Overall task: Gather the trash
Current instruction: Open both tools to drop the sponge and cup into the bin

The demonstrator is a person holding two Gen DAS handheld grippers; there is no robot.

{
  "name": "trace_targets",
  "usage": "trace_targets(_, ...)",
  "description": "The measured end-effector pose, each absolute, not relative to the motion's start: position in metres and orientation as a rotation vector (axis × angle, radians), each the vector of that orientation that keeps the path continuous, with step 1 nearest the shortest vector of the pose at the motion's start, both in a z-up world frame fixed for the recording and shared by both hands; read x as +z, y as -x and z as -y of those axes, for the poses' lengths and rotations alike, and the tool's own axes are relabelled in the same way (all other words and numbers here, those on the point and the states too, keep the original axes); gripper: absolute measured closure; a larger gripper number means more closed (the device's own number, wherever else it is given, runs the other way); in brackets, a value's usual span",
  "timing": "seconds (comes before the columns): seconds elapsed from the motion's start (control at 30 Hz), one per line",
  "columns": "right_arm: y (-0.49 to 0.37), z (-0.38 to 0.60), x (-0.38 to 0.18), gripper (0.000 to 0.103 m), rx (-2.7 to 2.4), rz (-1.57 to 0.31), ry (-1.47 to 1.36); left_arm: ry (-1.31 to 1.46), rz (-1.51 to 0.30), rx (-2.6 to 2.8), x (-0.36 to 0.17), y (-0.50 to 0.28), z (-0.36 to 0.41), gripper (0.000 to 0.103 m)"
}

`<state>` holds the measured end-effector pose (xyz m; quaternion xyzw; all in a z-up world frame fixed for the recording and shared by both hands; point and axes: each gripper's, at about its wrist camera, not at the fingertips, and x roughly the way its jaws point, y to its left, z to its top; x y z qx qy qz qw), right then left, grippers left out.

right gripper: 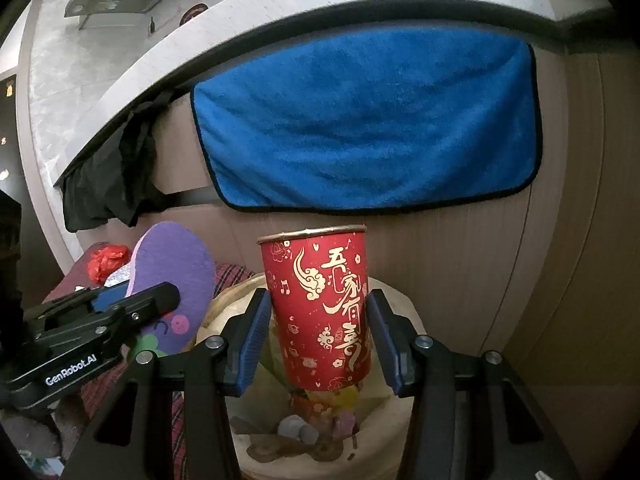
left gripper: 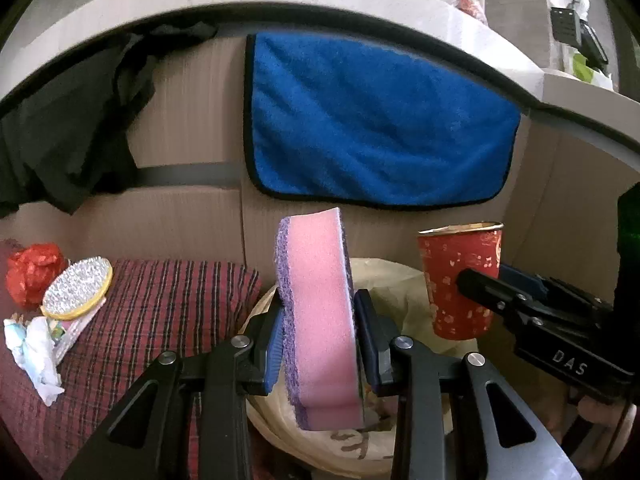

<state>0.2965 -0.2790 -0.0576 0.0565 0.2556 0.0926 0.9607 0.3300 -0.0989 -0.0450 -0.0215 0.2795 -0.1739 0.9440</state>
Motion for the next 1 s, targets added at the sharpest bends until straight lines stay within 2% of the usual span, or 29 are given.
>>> trace_targets(0.2,-0.301,0.28,-0.062,0.055,0.188,-0.527,-0.122,0.061,-0.592,-0.375,-0.05,-0.335,0.096,0.069)
trace_targets(0.27,-0.301,0.279,-0.063,0.053,0.191,-0.529,-0.121,0.084,-0.602,-0.42,-0.051,-0.336,0.095,0.065)
trace_targets(0.33,-0.3,0.278,-0.063,0.053,0.186,-0.52,-0.119,0.098,-0.603,-0.437,-0.049,-0.335,0.093,0.05)
trace_targets(0.37,-0.298,0.279,-0.062,0.053,0.185,-0.516,-0.121,0.1,-0.599,-0.444,-0.048,-0.335,0.092,0.049)
trace_targets(0.67,-0.287,0.277,-0.047,0.053,0.178,-0.513,-0.125,0.094,-0.566,-0.382,-0.024,-0.315,0.052,0.049)
trace_targets(1.0,-0.279,0.214,-0.023,0.053,0.283,-0.467,-0.047,0.133,-0.572,-0.13,-0.023,-0.305,-0.087,0.046)
